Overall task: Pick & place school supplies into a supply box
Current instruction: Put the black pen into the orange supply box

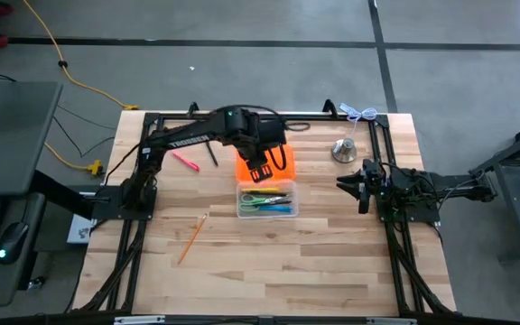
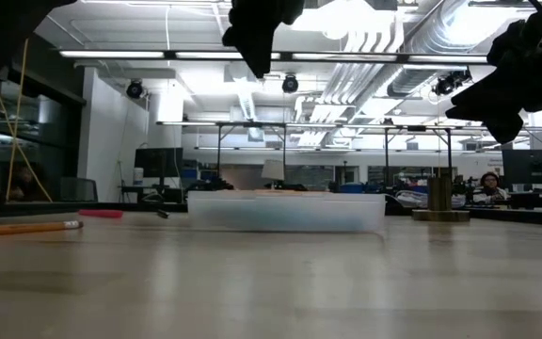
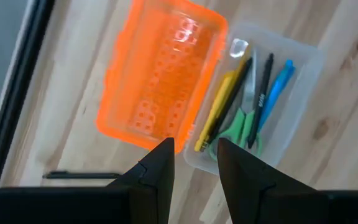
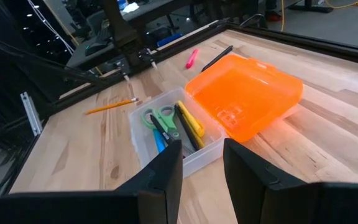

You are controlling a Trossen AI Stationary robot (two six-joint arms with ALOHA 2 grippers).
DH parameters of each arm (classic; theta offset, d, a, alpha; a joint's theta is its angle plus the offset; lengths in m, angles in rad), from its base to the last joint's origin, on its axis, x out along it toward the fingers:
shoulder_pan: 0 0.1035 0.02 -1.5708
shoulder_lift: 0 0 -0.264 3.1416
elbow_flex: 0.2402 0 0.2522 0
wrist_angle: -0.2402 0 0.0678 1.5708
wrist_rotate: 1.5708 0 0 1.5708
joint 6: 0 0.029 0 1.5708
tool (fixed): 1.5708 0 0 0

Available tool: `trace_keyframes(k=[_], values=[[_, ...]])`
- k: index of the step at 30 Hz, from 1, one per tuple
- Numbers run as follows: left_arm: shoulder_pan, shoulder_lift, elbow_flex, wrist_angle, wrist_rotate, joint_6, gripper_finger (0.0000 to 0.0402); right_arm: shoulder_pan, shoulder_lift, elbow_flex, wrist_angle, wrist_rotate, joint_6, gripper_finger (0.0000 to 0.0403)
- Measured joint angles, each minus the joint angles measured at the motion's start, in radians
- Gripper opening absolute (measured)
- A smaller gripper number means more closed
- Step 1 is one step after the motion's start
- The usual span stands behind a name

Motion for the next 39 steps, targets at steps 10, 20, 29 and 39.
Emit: trace_keyframes(k=[10,20,29,39], values=[[0.104,-0.058,0.000,0.000,-0.014,-0.071,0.0150,0.000,0.000,0.000,0.000,0.004,-0.001,0.0094],[0.190,-0.121,-0.092,0.001,-0.017,-0.084,0.0150,0.000,0.000,0.000,0.000,0.007,-0.001,0.0094],[0.269,-0.243,-0.295,0.001,-0.019,-0.131,0.0150,0.000,0.000,0.000,0.000,0.007,-0.001,0.0094],[0.338,-0.393,-0.530,0.001,-0.043,-0.209,0.0150,0.000,0.000,0.000,0.000,0.008,-0.001,0.0094]])
